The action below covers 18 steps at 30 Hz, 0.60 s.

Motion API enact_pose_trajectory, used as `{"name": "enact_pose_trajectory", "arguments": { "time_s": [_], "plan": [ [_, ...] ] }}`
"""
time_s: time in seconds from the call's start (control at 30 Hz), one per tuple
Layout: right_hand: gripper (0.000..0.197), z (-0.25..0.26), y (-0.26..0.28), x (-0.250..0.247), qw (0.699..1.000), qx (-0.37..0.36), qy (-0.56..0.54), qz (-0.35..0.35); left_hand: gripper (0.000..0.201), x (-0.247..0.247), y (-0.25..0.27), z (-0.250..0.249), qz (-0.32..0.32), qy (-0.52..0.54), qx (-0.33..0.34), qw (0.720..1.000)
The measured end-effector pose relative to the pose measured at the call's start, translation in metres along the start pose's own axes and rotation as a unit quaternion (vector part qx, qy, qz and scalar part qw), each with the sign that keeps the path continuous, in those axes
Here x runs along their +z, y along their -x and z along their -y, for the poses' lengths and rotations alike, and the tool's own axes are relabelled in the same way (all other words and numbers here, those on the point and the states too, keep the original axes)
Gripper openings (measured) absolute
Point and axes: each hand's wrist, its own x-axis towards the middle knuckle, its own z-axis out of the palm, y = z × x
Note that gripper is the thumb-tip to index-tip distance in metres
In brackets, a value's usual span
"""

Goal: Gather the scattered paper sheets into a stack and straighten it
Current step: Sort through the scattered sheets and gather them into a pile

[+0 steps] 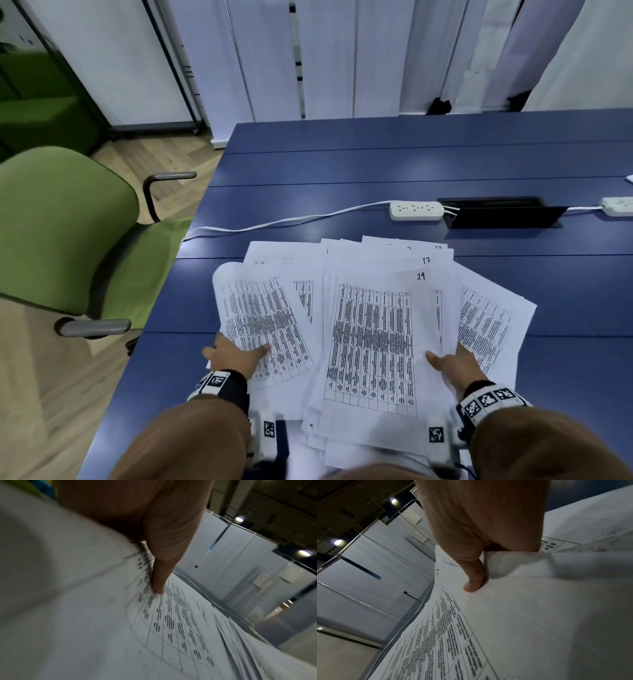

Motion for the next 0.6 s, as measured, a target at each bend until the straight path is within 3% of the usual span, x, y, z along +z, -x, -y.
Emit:
{"name": "enact_pose_trajectory", "arguments": {
  "time_s": [0.1,0.17,0.27,0.4,0.47,0.6],
  "plan": [
    [0.068,0.001,0.0,0.0,1.0,-0.002,0.0,0.0,0.089,-0.003,-0.003,-0.001,0.009,-0.045,0.006,0.999],
    [0.068,-0.003,-0.004,0.0,1.0,-0.008,0.015,-0.003,0.078,-0.004,0.003,-0.006,0.01,-0.088,0.046,0.995],
    [0.064,-0.007,-0.01,0.001,1.0,-0.01,0.027,-0.003,0.055,0.002,0.013,-0.017,0.04,-0.017,0.131,0.99],
    [0.064,-0.006,-0.012,0.0,1.0,-0.007,0.028,-0.002,0.069,0.014,0.022,-0.031,0.084,-0.007,0.197,0.977],
    [0.063,-0.006,-0.012,0.001,1.0,-0.005,0.025,-0.003,0.07,0.011,0.019,-0.036,0.063,-0.003,0.154,0.986],
    [0.066,-0.006,-0.011,0.002,1.0,0.006,0.011,-0.002,0.035,-0.006,0.003,-0.032,0.043,-0.039,0.071,0.996]
  ]
}}
